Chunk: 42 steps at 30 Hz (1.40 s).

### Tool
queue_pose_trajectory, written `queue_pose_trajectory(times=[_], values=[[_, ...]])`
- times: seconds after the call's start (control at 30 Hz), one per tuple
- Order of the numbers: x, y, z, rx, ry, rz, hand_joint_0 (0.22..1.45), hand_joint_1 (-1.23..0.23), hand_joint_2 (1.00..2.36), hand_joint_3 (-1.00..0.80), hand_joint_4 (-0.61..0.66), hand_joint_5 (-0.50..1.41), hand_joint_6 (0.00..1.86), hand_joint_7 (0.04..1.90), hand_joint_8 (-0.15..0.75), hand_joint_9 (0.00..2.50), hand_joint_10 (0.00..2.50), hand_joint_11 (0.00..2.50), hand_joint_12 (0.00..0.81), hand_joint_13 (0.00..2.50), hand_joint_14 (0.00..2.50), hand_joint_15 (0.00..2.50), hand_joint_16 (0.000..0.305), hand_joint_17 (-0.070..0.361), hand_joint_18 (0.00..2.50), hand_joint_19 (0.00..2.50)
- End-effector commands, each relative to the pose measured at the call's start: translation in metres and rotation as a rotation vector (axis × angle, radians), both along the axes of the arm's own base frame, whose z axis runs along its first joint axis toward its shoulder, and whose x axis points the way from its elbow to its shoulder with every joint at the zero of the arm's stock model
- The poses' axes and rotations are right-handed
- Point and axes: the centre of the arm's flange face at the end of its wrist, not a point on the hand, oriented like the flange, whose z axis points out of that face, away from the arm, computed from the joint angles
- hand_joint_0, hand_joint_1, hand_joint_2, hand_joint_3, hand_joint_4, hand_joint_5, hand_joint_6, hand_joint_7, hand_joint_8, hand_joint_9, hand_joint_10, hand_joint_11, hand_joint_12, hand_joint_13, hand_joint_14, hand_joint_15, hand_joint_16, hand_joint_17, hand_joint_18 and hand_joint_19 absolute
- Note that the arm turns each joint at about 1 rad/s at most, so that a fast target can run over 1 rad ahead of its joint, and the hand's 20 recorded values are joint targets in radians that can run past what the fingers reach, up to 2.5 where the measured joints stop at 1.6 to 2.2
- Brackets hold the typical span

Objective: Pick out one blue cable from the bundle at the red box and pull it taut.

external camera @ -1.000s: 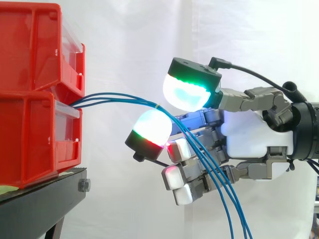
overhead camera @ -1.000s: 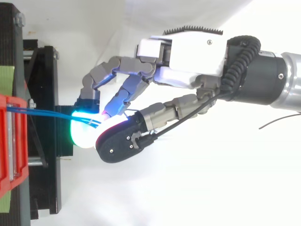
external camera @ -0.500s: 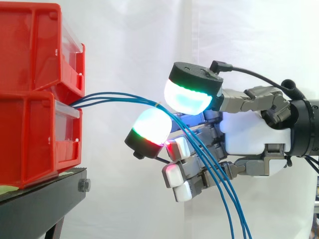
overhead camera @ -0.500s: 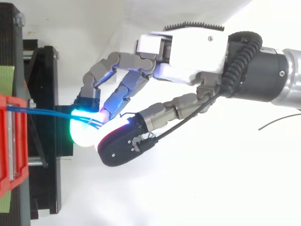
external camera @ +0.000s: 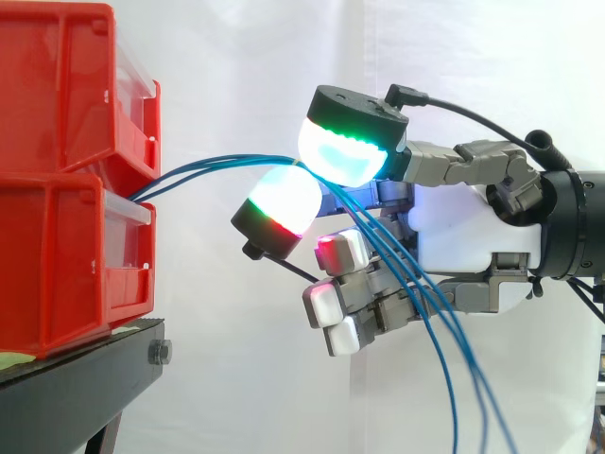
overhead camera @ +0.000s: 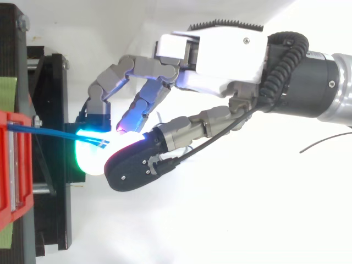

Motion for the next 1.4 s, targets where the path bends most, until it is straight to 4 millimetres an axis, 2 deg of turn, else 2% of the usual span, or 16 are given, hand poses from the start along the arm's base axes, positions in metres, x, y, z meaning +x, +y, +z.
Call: queue_pose_trajectory(times=[0.0, 0.37, 0.7, 0.87, 0.97, 1.17, 1.27, 1.37], values=[[0.0001, 0.0, 0.0007, 0.0, -0.001, 0.0, 0.66, -0.73, 1.02, -0.21, -0.11, -0.16, 0.96, 0.88, 0.274, 1.13, 0.03, 0.89, 0.336, 1.0, 0.02, 0.54, 0.052, 0.118, 0.83, 0.55], [0.0, 0.0001, -0.0007, -0.01, 0.004, 0.001, 0.69, -0.74, 1.01, -0.38, -0.05, -0.17, 0.95, 0.84, 0.27, 1.12, 0.03, 0.91, 0.336, 1.0, 0.02, 0.55, 0.052, 0.117, 0.84, 0.56], [-0.0009, 0.0, -0.0008, -0.012, 0.009, 0.001, 0.72, -0.77, 1.0, -0.5, -0.1, -0.17, 0.96, 0.82, 0.272, 1.12, 0.03, 0.92, 0.332, 1.03, 0.02, 0.55, 0.051, 0.115, 0.89, 0.54], [-0.0006, 0.0, -0.0001, -0.012, 0.007, 0.001, 0.7, -0.82, 1.0, -0.5, -0.05, -0.17, 0.95, 0.8, 0.27, 1.14, 0.03, 0.92, 0.33, 1.04, 0.02, 0.56, 0.051, 0.114, 0.9, 0.55], [-0.0004, 0.0001, -0.0012, -0.012, 0.009, 0.001, 0.64, -0.82, 1.0, -0.5, 0.03, -0.16, 0.95, 0.8, 0.276, 1.17, 0.03, 0.92, 0.33, 1.06, 0.02, 0.56, 0.05, 0.112, 0.9, 0.56], [-0.0006, 0.0, -0.0001, -0.012, 0.007, 0.001, 0.55, -0.71, 1.0, -0.5, 0.08, -0.15, 0.93, 0.76, 0.278, 1.21, 0.03, 0.91, 0.339, 1.07, 0.02, 0.56, 0.052, 0.117, 0.92, 0.57], [-0.0006, 0.0, -0.0001, -0.012, 0.007, 0.001, 0.55, -0.57, 1.0, -0.5, 0.08, -0.14, 0.91, 0.81, 0.275, 1.22, 0.03, 0.9, 0.339, 1.09, 0.02, 0.57, 0.052, 0.116, 0.93, 0.59], [-0.0009, -0.0011, -0.0019, -0.012, 0.01, 0.0, 0.58, -0.51, 1.0, -0.5, 0.05, -0.14, 0.9, 0.84, 0.278, 1.22, 0.03, 0.88, 0.336, 1.09, 0.02, 0.58, 0.051, 0.114, 0.93, 0.61]])
